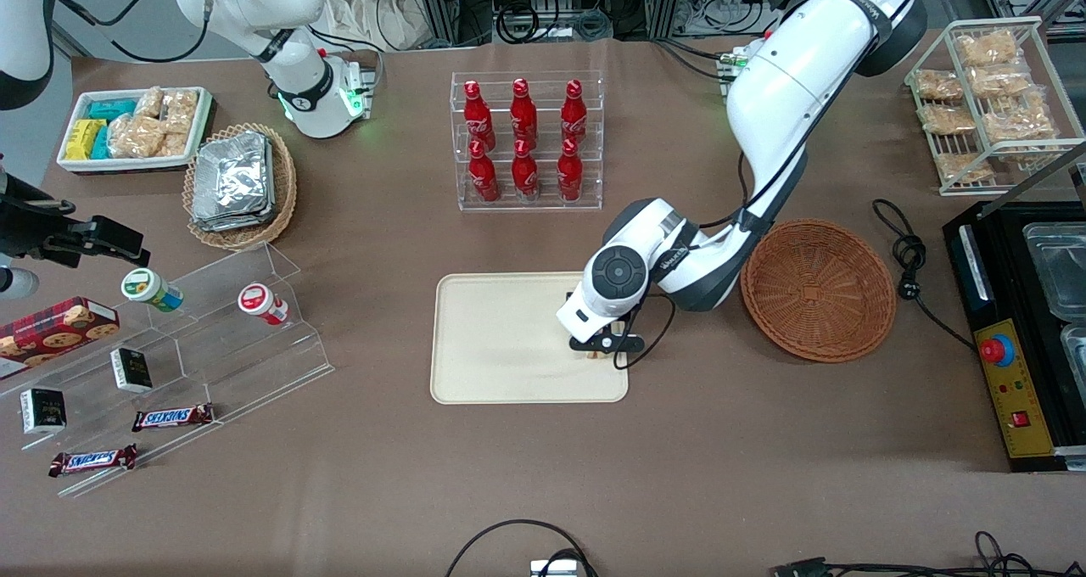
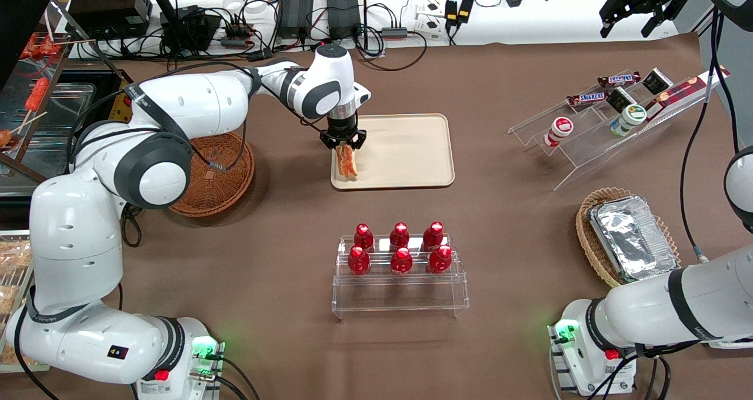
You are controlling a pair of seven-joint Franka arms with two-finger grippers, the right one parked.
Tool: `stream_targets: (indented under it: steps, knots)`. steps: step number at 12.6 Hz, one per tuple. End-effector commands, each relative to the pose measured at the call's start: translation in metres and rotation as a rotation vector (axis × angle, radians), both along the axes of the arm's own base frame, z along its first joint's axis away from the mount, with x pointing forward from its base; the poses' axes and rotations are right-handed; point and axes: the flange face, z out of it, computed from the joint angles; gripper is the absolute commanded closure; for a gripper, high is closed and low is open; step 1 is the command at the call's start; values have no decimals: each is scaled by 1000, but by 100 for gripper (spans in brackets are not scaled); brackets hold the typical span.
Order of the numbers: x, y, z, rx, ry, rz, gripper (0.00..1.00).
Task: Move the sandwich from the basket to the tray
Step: 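Lower the sandwich onto the tray and open the left gripper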
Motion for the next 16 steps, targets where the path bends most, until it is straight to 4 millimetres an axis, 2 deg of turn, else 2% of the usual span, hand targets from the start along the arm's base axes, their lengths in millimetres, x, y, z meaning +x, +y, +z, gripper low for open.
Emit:
stream_targets:
  steps: [1,3,6,8,9,10,11,12,13,14,16]
  knots:
    - [8,-3,2,-1,-22,10,0]
    - [13,0,11,-10,-30,26,0]
    - [24,6,42,-3,-41,40,0]
    - [32,23,76,40,-36,54,0]
    - [27,31,102,83,-27,39,0]
    - [26,47,125,112,-15,45,0]
    - [38,72,143,106,-19,88,0]
    - [37,80,162,95,-33,100,0]
    - [31,88,177,103,-51,103,0]
    - [28,107,184,120,-54,117,0]
    - [22,145,212,93,-66,126,0]
